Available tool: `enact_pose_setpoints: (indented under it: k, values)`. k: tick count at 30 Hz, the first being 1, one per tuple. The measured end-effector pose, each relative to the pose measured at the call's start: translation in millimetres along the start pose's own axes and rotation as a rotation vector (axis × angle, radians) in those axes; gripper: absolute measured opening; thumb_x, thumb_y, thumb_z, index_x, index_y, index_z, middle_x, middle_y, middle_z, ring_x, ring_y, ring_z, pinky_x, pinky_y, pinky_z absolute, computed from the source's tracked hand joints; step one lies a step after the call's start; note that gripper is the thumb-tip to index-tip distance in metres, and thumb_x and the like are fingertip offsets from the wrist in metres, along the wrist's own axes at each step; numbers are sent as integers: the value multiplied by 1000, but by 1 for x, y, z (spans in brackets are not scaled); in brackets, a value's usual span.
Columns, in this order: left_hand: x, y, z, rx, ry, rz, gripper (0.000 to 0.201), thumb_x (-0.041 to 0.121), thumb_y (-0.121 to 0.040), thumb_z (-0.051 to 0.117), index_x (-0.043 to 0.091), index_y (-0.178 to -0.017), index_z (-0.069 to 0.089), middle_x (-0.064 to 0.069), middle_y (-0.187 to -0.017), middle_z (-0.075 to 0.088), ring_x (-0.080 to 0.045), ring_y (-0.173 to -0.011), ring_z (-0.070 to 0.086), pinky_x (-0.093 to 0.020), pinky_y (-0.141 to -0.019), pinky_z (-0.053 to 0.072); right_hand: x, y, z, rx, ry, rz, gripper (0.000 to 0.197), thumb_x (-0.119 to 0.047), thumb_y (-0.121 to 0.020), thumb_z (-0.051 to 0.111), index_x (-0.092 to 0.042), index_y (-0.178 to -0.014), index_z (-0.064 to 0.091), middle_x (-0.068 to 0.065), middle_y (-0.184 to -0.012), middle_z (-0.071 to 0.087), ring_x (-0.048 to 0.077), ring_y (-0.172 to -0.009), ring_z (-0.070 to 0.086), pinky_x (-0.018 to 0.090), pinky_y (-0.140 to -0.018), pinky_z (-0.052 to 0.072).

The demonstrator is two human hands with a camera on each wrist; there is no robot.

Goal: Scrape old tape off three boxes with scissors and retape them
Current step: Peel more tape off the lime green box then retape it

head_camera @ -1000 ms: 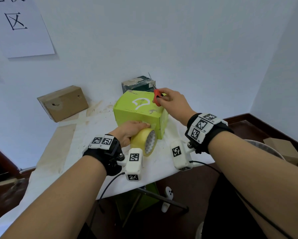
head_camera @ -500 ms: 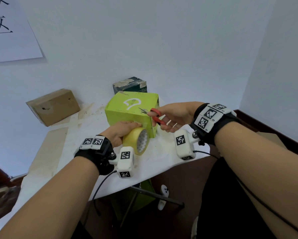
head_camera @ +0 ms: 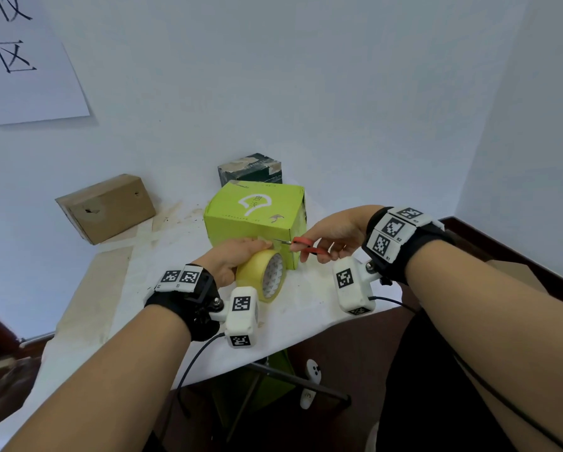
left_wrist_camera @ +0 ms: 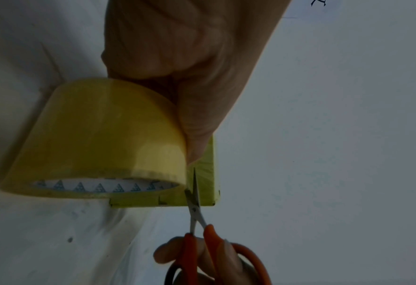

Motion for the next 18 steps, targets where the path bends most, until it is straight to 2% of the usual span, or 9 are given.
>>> enact_pose_setpoints:
  k: [6,10,12,15,18]
  values:
    - [-1,0,-1,-12,9,-12,25,23,-88,67,8,-108,65,-12,-93,70,-24,-77,67,-33,-64,59,-8,-4,1,19,-6,-42,32,-52,-83,62,-21,-90,62,-4,-58,50,8,-49,36,16,-47,29]
    - [0,0,0,-23,23,-12,18,22,-90,66,8,-102,65,-11,-90,70,-23,-75,67,-31,-62,59,-10,-4,0,42,17,-62,30,-47,-86,62,-17,-91,61,-3,-57,47,9,-48,33,16,-46,26]
    - [-1,0,0,-31,27,-14,15,22,-90,65,9,-99,66,-11,-90,70,-23,-76,67,-32,-65,59,-11,-3,-2,68,24,-81,29,-41,-86,63,-15,-97,63,-4,-55,47,8,-46,32,16,-45,24]
    - [-1,0,0,-36,29,-11,20,21,-90,66,8,-104,66,-12,-95,71,-24,-80,68,-34,-70,59,-10,0,-4,95,26,-111,28,-32,-88,64,-12,-106,67,-3,-56,48,7,-47,32,17,-48,24]
    - [-1,0,0,-33,29,-12,22,22,-90,66,7,-106,66,-12,-94,71,-24,-78,68,-34,-69,59,-11,1,-4,86,23,-124,13,-28,-87,67,-15,-88,70,-5,-52,50,6,-44,30,16,-45,24]
Point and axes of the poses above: each hand's wrist, its own y-axis away from the middle knuckle, its own z-axis out of the palm, x = y × z, the point moved 8 cm from there along -y, towards the middle knuckle
